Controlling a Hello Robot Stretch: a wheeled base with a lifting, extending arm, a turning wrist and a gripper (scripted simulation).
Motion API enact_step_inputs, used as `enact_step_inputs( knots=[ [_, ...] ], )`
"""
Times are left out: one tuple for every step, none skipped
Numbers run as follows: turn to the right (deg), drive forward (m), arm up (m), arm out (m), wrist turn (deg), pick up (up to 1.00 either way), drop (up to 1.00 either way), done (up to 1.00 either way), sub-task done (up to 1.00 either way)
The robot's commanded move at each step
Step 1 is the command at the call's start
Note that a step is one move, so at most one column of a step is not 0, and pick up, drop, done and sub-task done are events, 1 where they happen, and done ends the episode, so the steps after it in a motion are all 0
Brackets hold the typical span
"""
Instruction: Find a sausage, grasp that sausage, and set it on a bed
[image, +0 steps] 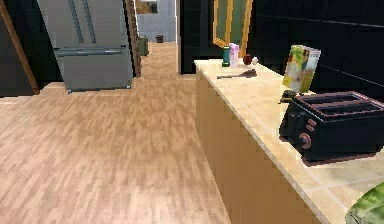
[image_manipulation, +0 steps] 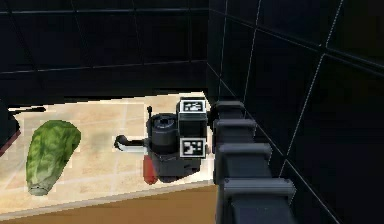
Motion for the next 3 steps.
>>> enact_step_inputs(
  knots=[
    [0.0, 0.0, -0.14, 0.0, 0.0, 0.0, 0.0, 0.0, 0.0],
    [0.0, 0.0, 0.0, 0.0, 0.0, 1.0, 0.0, 0.0, 0.0],
    [0.0, 0.0, 0.1, 0.0, 0.0, 0.0, 0.0, 0.0, 0.0]
  ],
)
